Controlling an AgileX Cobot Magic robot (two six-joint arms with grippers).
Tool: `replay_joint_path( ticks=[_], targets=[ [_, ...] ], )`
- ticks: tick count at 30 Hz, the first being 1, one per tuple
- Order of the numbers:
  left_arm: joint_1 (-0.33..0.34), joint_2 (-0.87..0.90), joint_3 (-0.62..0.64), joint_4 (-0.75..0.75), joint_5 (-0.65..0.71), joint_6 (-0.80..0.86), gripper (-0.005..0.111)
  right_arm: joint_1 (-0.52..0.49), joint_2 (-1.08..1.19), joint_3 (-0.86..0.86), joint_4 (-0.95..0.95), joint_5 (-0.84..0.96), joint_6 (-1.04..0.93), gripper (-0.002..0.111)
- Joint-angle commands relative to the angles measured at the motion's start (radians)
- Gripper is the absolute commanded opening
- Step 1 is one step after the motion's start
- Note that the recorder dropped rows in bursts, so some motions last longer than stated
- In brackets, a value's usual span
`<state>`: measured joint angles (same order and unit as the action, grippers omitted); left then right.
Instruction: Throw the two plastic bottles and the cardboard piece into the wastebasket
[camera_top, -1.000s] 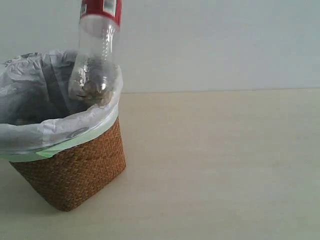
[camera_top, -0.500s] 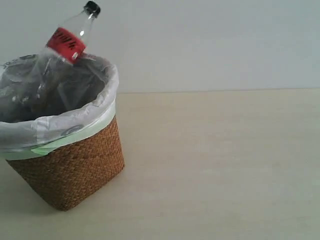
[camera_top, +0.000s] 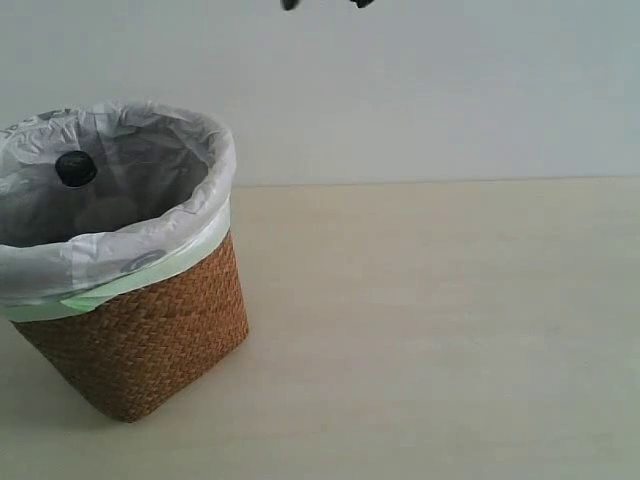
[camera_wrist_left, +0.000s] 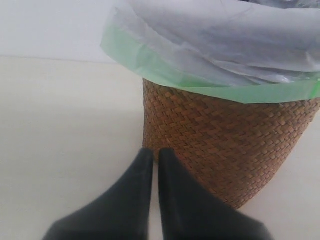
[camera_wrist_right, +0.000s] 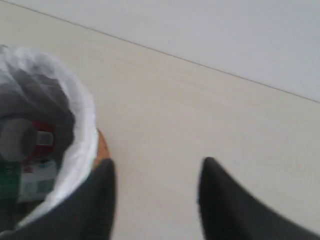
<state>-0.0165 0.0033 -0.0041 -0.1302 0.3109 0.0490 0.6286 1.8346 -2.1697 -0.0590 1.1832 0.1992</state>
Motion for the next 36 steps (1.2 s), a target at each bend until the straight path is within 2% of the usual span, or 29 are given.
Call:
replay_joint_path(
  ticks=[1,8,14,17,31,36],
  targets=[
    [0.001,-0.003,0.004,0.003,-0.001,-0.005,0.004,-0.001,-0.011,-0.006,-0.136,0.038,0.010,0.002],
    [0.001,-0.003,0.004,0.003,-0.001,-0.005,0.004,0.020,-0.049,-0.003,-0.067,0.038,-0.015,0.002],
    [0.001,-0.003,0.004,0.003,-0.001,-0.005,0.004,0.068,-0.145,0.176,-0.136,0.038,-0.012,0.002],
    [0.001,-0.003,0.004,0.003,-0.001,-0.005,0.004,0.069,-0.236,0.352,-0.136,0.001,-0.001,0.002],
    [0.001,-0.003,0.004,0.003,-0.001,-0.005,0.004,0.068,-0.824,1.321,-0.134,-0.757,0.182,0.002],
    [0.001,-0.003,0.004,0.003,-0.001,-0.005,0.004,0.068,-1.043,1.548,-0.118,-0.786,0.226,0.002]
  ],
)
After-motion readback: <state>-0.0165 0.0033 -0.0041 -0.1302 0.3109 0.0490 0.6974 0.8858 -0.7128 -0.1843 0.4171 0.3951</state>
